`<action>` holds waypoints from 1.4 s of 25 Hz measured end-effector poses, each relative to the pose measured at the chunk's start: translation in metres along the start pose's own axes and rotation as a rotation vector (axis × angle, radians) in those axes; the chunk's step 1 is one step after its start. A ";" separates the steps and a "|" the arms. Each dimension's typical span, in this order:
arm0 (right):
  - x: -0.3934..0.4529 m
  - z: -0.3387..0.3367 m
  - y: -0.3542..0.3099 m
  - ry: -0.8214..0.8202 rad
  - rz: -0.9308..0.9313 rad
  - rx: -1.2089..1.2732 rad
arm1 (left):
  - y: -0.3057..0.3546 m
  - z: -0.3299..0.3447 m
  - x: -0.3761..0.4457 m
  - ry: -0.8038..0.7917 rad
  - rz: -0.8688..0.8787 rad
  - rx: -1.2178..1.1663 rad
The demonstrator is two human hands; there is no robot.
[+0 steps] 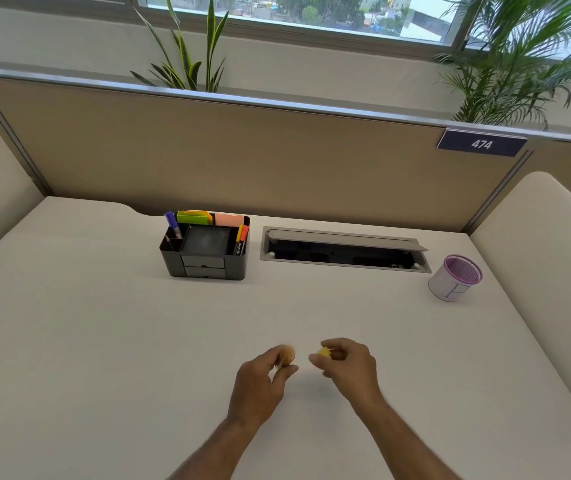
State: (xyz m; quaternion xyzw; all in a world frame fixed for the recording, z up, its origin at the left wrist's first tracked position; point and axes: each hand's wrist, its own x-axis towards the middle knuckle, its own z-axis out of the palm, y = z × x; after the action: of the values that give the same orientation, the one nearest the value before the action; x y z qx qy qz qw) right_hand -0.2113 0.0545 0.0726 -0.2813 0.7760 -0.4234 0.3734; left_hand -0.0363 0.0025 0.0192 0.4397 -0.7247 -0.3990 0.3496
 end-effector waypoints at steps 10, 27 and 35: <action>0.013 0.028 0.027 -0.210 -0.287 -1.022 | -0.004 -0.003 -0.001 -0.022 -0.039 0.017; -0.009 0.002 0.023 0.093 -0.438 -0.151 | 0.044 0.029 0.027 -0.153 0.197 -0.138; 0.012 -0.053 0.021 0.272 -0.389 -0.009 | 0.081 0.083 0.068 -0.343 0.173 -0.152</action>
State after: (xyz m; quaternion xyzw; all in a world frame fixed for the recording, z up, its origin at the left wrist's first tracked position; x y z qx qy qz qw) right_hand -0.2637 0.0797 0.0692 -0.3676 0.7522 -0.5179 0.1755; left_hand -0.1612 -0.0137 0.0652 0.2737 -0.7764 -0.4901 0.2864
